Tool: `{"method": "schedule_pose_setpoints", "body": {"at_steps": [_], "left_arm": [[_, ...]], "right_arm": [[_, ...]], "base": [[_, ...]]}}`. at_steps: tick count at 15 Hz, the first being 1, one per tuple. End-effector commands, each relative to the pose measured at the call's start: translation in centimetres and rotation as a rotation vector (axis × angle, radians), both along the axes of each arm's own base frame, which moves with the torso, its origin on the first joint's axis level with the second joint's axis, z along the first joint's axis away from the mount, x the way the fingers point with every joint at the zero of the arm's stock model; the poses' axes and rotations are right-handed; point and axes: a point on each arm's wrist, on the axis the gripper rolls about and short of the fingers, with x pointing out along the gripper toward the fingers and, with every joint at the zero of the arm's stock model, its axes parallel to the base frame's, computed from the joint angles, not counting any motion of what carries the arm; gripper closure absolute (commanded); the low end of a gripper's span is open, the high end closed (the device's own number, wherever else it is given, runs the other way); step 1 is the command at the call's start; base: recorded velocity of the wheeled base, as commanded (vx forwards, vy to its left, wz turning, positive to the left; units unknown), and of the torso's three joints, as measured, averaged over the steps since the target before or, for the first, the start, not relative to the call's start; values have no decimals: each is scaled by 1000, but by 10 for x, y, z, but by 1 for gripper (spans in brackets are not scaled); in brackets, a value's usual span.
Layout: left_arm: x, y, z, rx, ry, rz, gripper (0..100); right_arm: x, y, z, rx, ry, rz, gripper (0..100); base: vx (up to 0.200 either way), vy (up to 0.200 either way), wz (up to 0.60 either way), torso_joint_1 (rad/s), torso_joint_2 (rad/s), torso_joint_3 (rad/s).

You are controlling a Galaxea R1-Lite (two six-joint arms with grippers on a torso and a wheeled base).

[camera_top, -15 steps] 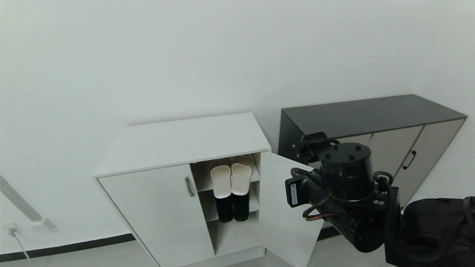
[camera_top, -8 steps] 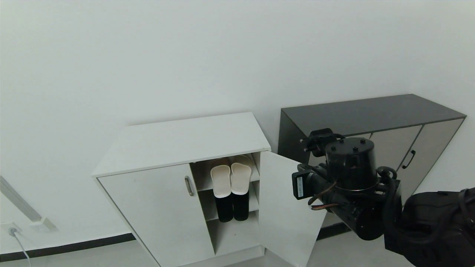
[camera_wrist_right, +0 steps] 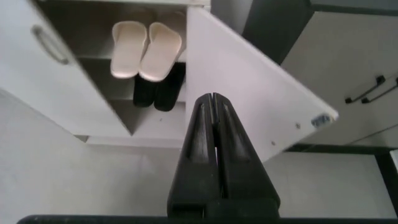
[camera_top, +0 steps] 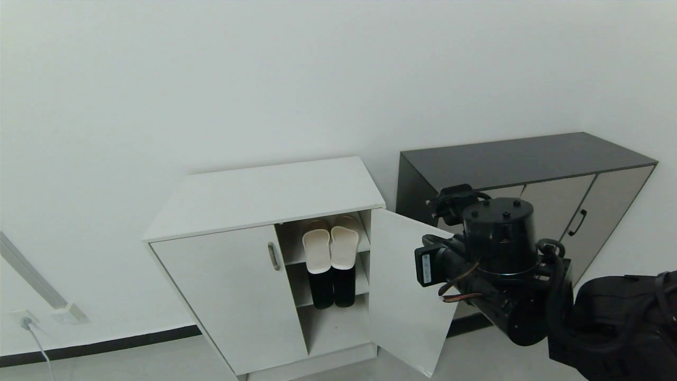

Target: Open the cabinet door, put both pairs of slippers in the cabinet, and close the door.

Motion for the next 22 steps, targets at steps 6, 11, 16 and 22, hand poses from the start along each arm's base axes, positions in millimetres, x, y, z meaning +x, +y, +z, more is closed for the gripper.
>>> {"method": "schedule_pose_setpoints", "body": {"at_steps": [6, 11, 16, 22], "left_arm": [[0, 0, 0, -1, 1, -1, 100], [0, 0, 0, -2, 1, 1, 100], [0, 0, 0, -2, 1, 1, 100], [0, 0, 0, -2, 1, 1, 100]], "right_arm": [[65, -28, -4, 13, -27, -186, 100], [137, -64, -31, 33, 5, -280, 100], [163, -79, -53, 38, 47, -264, 100], [173, -90, -64, 81, 101, -241, 100]], "base": [[0, 0, 0, 0, 0, 0], [0, 0, 0, 0, 0, 0], [0, 0, 0, 0, 0, 0], [0, 0, 0, 0, 0, 0]]}}
